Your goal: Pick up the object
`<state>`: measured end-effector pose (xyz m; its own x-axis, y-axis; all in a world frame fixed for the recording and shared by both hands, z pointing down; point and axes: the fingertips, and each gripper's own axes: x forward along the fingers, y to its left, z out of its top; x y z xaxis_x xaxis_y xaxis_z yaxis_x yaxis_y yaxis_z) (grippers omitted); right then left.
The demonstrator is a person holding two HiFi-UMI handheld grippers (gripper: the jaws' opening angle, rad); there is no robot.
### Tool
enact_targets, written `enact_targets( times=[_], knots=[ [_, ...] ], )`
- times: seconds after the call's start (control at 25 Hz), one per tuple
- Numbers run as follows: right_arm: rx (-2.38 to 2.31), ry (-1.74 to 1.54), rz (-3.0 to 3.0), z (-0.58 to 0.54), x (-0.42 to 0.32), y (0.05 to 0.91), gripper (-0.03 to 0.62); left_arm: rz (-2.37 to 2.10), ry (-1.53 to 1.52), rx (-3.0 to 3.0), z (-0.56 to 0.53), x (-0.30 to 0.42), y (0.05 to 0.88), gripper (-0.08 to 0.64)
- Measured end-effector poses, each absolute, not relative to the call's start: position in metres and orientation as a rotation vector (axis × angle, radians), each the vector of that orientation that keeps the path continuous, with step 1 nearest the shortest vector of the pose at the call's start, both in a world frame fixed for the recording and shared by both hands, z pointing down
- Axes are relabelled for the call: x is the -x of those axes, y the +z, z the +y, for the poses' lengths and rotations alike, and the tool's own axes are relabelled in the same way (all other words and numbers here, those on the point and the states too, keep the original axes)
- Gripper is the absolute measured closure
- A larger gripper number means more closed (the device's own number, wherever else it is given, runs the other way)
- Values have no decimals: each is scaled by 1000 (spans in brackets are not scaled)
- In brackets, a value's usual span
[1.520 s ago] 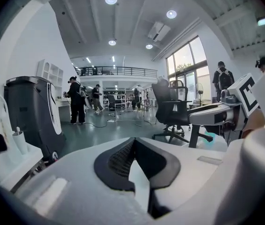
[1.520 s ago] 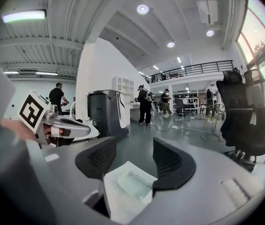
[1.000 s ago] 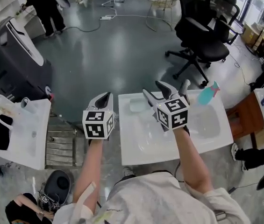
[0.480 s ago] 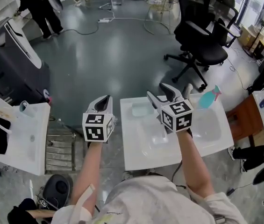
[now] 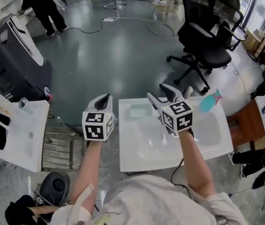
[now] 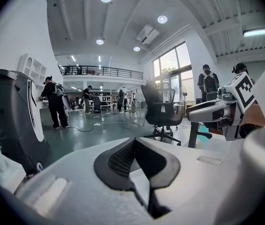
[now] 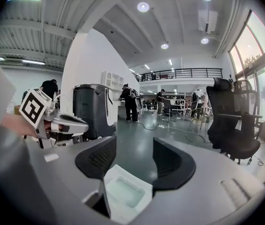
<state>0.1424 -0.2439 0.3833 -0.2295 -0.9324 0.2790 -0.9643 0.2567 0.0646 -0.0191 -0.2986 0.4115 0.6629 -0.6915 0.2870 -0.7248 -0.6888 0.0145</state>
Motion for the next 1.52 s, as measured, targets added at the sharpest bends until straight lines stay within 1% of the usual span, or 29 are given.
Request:
enact_targets(
  times=[0.44, 0.84, 1.16, 1.52],
  knots=[
    [-1474, 140, -2254, -248, -135, 414, 364, -1185, 404, -2741, -296, 10, 416, 558],
    [-1148, 112, -2251, -248, -111, 441, 357, -1209, 414, -2720, -292, 15, 421, 558],
    [-904, 160, -2206, -243, -100, 479, 354, -1232, 431, -2701, -288, 18, 428, 558],
    [-740, 208, -2153, -239, -93, 519, 354, -1276, 444, -2657, -282, 24, 437, 558]
  ],
)
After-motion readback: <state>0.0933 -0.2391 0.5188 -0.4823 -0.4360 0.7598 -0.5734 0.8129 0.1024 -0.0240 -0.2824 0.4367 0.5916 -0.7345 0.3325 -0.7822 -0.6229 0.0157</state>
